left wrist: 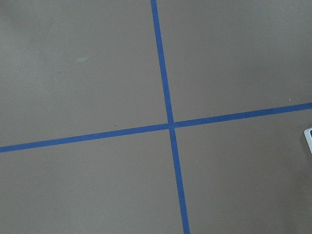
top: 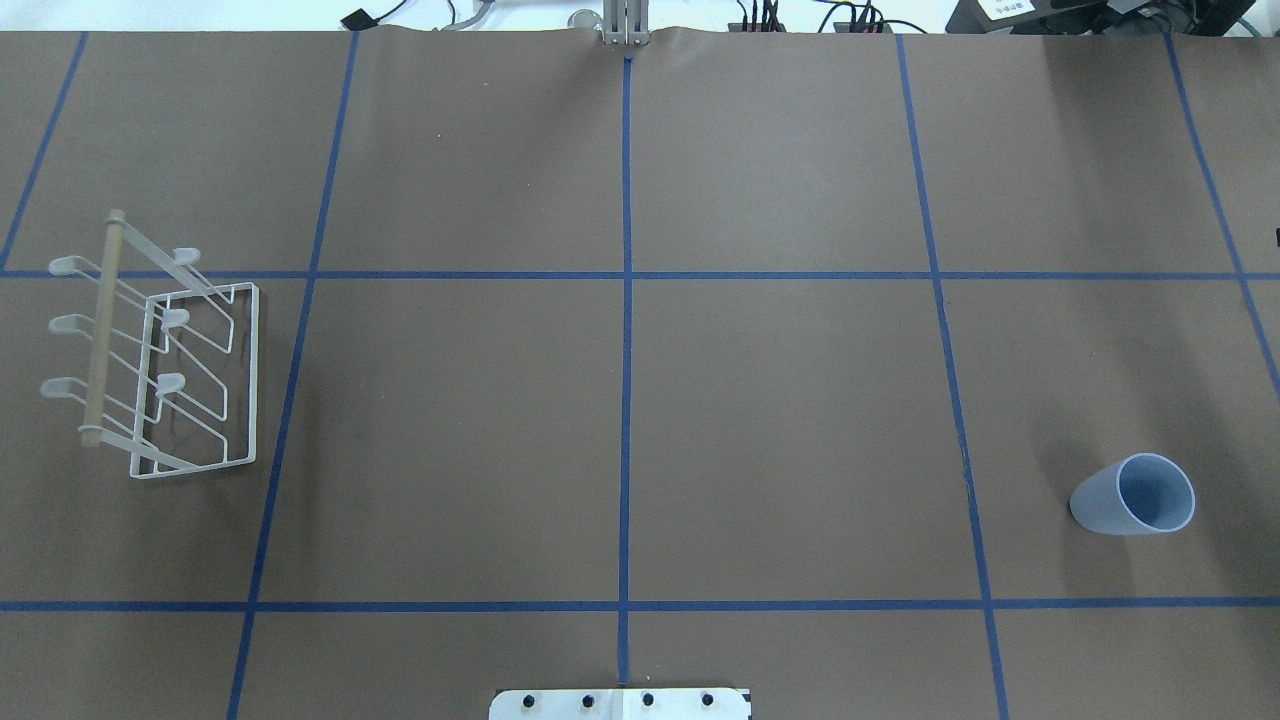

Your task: Hang cup on cup holder

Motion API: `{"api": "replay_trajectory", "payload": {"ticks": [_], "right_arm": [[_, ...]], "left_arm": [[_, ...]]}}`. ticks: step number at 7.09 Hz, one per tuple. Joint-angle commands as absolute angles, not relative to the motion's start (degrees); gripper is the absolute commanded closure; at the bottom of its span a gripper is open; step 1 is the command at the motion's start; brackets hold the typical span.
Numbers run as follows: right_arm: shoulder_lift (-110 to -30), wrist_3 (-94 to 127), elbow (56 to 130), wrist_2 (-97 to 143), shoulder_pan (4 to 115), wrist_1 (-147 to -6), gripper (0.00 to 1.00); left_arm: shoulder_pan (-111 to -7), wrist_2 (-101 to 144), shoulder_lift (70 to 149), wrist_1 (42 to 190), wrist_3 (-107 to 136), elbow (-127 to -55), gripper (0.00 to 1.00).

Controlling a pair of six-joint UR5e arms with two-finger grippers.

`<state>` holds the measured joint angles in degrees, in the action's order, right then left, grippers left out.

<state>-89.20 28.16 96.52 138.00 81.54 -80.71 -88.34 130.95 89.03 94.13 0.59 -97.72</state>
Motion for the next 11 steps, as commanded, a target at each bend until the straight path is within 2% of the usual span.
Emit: {"api": "replay_trajectory", "payload": {"ticks": [1,3,6,9,10,11], "right_arm": [[-89.82,28.30,96.24,145.85,81.30,-77.36,0.00],[-91.83,31.00,97.29,148.63,76.84,-68.87,0.00],[-102.18,39.55,109.04,143.01,68.14,-62.67,0.00],[-105.19,40.25,110.30,143.53,64.34,-59.27,0.00],[-108.69,40.17,111.96,142.74,63.55,-58.02,0.00],[-109.24,40.17,112.06,142.13,61.89,-58.01,0.10]], "left_arm": [[-88.42,131.05,88.77,94.22,0.44,-98.00,0.02],[-88.33,130.87,88.77,94.22,0.70,-98.00,0.02],[-88.33,130.87,88.77,94.22,0.97,-98.00,0.02],[-88.33,130.96,88.42,94.31,1.14,-98.09,0.02],[-88.33,130.96,88.42,94.31,1.14,-98.09,0.02],[-88.33,130.96,88.24,94.31,1.14,-98.09,0.02]]}}
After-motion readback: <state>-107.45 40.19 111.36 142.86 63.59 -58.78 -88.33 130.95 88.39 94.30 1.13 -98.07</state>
